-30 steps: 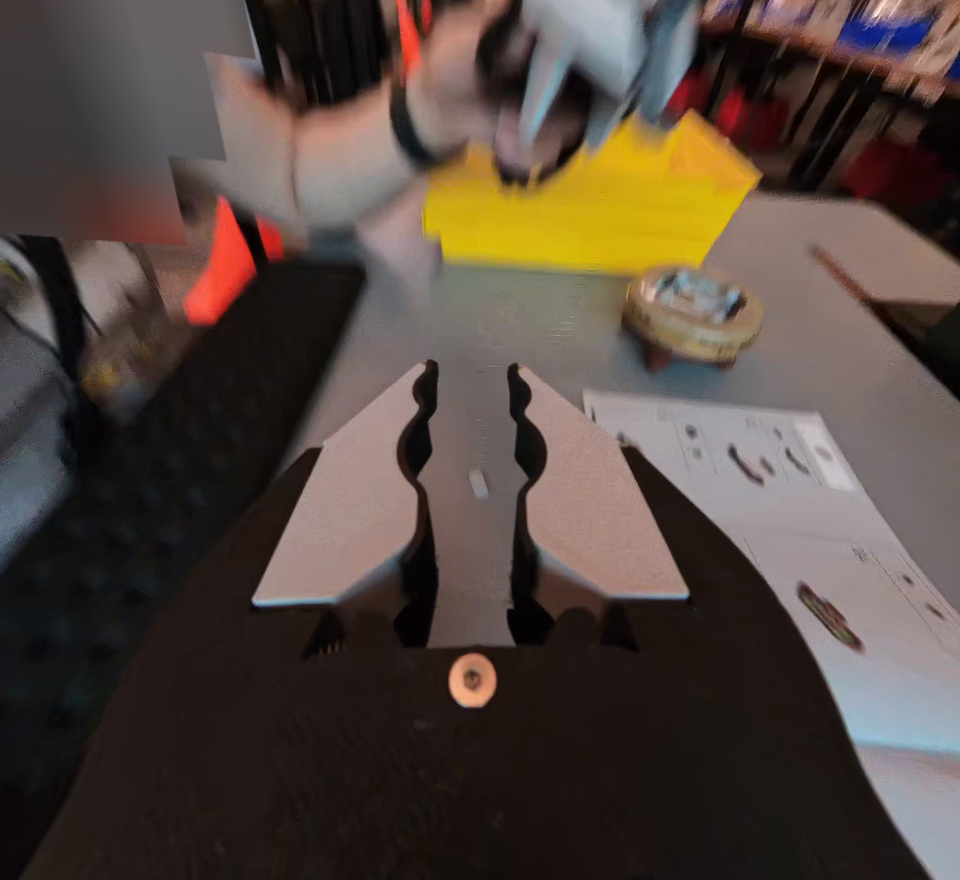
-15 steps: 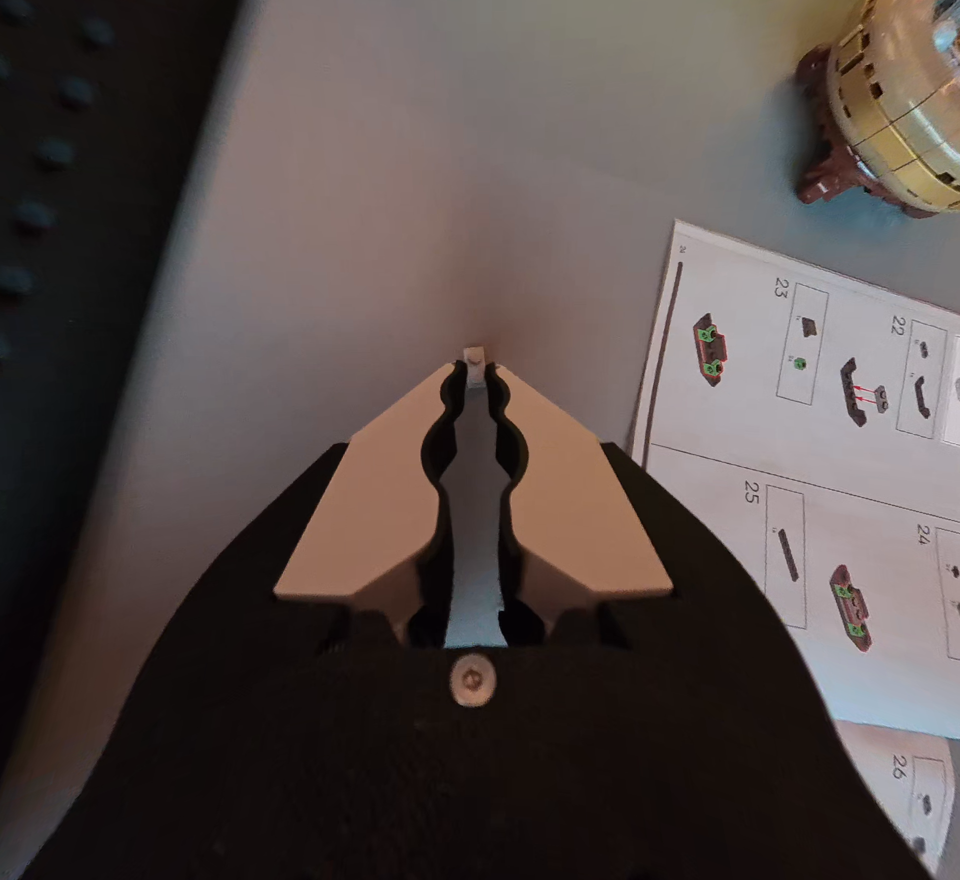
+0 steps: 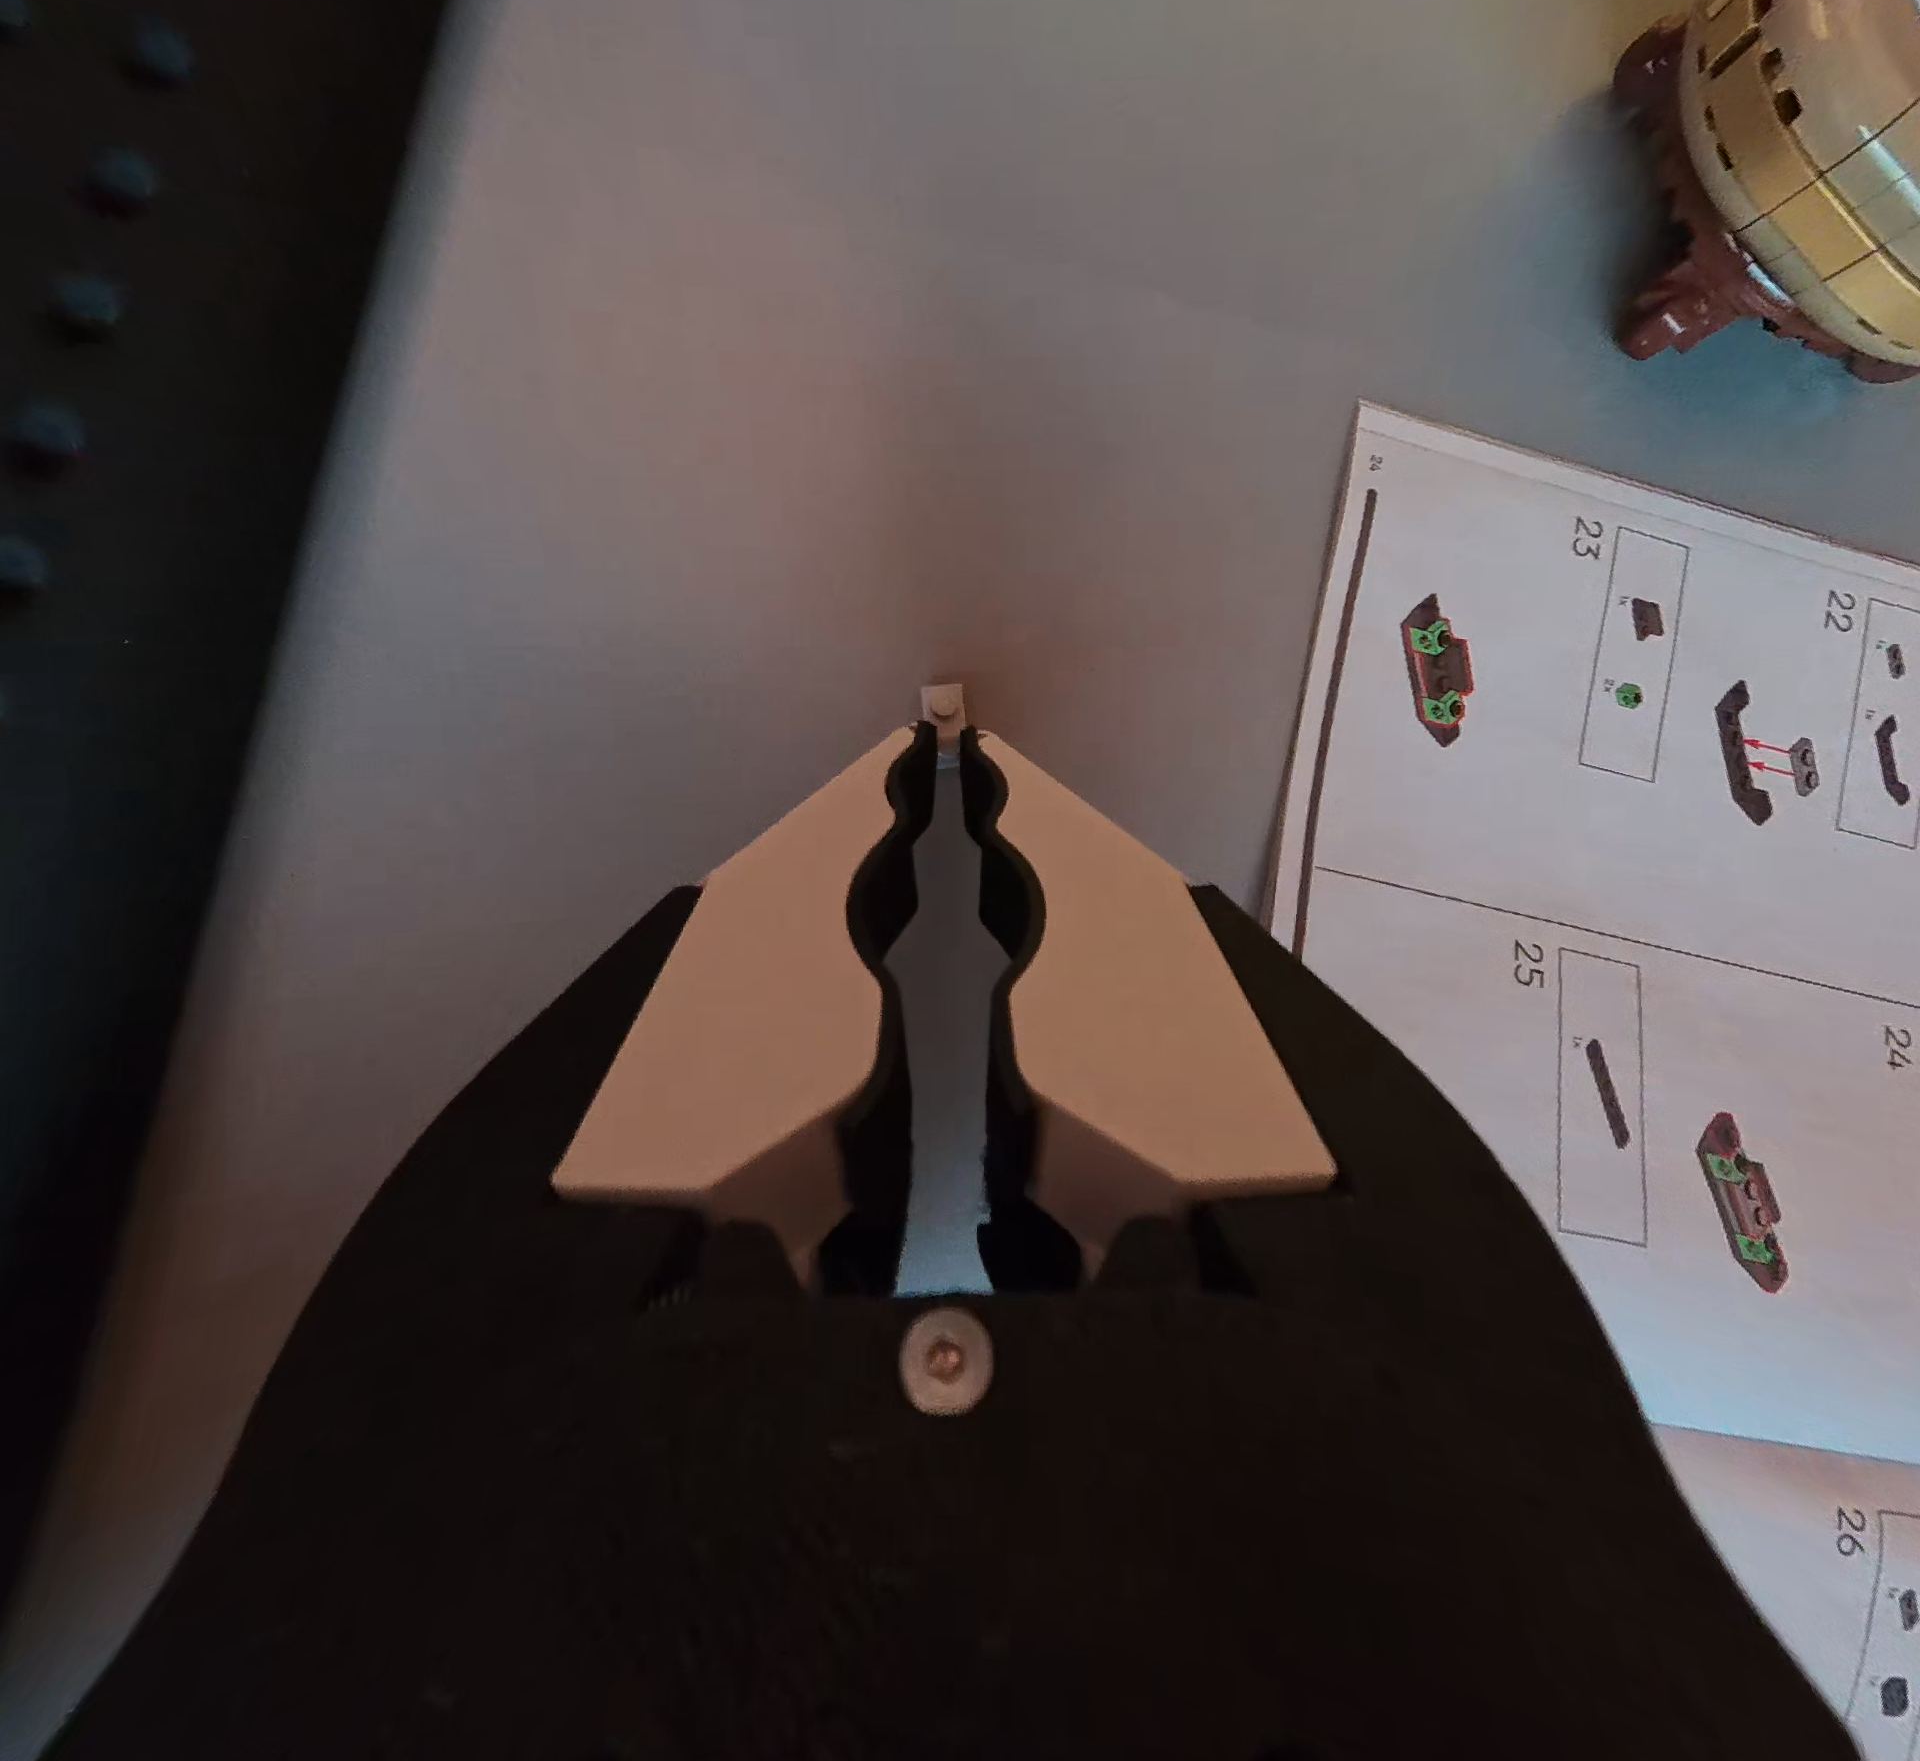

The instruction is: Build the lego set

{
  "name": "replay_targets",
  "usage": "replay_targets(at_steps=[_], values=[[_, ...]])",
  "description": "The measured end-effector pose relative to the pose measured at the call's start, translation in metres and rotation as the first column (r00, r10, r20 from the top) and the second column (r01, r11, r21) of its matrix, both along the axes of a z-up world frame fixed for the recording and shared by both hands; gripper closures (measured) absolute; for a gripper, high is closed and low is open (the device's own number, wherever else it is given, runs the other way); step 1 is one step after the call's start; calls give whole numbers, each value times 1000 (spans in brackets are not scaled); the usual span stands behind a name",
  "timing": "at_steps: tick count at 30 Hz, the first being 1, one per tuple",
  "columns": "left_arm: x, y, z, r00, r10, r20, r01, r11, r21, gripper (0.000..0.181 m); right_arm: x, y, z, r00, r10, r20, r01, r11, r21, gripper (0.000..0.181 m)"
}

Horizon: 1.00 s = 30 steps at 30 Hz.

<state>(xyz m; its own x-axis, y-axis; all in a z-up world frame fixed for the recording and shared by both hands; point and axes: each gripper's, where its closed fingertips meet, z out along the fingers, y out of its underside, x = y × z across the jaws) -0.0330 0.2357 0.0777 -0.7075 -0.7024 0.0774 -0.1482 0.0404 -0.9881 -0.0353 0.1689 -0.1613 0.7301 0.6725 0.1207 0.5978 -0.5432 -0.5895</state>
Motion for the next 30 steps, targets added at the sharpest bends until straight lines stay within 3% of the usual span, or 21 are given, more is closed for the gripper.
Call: replay_targets(at_steps=[5,9,13,16,19,24,30], values=[[2,4,0,1000,23,3,-23,1000,-8,175,6,-2,8,999,-35,-12,35,998,42,179],[7,8,-2,999,48,-16,-48,998,-40,175,26,0,39,974,-164,-157,190,967,172,179],[15,4,-11,997,62,-37,-64,996,-66,175,61,-2,86,845,-282,-454,428,866,259,179],[21,-4,-22,997,47,-63,-53,994,-99,175,83,-6,115,704,-277,-654,552,793,258,180],[27,-14,-35,996,32,-84,-43,989,-138,175,92,-12,132,596,-237,-768,599,768,228,180],[41,-25,-49,995,13,-96,-34,975,-221,175,94,-15,137,544,-224,-808,615,762,203,180],[50,-43,-87,990,-11,-143,-30,959,-281,175,93,-15,142,469,-197,-861,623,765,164,180]])
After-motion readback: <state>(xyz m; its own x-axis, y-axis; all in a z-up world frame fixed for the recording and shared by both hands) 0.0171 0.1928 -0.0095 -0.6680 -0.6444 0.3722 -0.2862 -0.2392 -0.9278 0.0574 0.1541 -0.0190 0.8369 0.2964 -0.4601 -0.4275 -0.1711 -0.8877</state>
